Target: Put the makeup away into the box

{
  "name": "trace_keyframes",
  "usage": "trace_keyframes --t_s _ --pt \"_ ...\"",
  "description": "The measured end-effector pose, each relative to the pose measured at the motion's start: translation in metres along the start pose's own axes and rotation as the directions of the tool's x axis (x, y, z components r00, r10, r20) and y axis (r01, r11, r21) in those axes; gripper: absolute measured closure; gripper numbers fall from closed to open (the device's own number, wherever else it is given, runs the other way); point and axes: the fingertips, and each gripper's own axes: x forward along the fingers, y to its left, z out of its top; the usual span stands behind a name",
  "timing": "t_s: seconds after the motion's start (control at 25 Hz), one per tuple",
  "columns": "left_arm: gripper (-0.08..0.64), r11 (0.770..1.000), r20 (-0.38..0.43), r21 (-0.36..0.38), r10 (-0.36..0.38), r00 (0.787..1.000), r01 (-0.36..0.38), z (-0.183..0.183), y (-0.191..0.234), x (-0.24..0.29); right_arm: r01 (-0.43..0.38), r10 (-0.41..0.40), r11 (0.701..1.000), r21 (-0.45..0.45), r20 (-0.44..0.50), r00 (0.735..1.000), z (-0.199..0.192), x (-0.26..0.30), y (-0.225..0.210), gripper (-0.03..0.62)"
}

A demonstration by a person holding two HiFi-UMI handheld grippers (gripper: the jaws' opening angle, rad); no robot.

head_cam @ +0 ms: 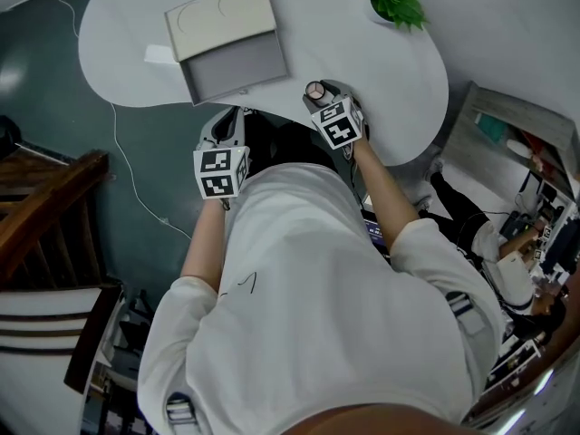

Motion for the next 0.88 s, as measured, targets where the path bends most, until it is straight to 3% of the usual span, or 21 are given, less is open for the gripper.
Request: trace_keyframes --t_s 0.4,0.76,0.88 --pt "0.535 0.987 0.045 0.112 -0.119 0.992 0.114 0.045 -0.04 0.024 0.052 -0.076 0.985 0.166 0.137 0.988 0.021 -0.05 -0.025 0.374" --pt "0.535 0.967 0.087 0.18 -0.2 0.976 0.182 0.081 -0.069 0.031 0.035 -0.139 0.943 0.332 0.297 0.945 0.046 -0.106 -0.044 0.374" --pt "0.535 0.964 0.102 0.187 -0.209 0.973 0.187 0.09 -0.071 0.03 0.029 -0.154 0.937 0.347 0.339 0.928 0.06 -0.12 -0.046 0.374"
